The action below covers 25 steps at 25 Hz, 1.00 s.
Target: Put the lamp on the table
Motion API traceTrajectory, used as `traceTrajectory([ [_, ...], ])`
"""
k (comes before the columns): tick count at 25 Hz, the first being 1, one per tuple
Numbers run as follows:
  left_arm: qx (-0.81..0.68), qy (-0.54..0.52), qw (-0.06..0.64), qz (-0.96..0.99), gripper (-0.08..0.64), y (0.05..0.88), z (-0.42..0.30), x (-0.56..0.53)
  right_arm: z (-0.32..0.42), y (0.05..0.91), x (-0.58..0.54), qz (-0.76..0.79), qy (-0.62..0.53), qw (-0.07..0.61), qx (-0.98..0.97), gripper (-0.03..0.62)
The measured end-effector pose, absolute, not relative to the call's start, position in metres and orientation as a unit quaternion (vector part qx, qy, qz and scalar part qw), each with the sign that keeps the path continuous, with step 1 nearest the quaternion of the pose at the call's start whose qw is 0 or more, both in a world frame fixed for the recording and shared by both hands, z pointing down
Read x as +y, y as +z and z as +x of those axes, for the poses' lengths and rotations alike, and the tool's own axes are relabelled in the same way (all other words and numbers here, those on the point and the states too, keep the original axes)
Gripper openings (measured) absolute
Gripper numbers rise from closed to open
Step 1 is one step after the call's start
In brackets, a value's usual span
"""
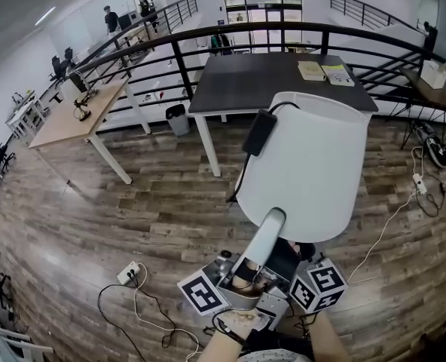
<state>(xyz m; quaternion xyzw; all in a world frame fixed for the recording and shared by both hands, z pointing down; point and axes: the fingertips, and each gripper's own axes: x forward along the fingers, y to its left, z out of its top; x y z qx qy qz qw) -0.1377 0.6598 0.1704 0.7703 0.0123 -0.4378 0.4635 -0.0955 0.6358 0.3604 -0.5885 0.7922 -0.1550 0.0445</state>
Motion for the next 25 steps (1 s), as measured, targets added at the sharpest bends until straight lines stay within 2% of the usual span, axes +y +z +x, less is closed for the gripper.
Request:
traceTrajectory([
  [25,0.041,-0.428,0.478,0.766,0.028,0.166,-0.122,0.409,-0.075,0.355,0.386,-0.62,-0.147,0.046,0.769,0.17],
])
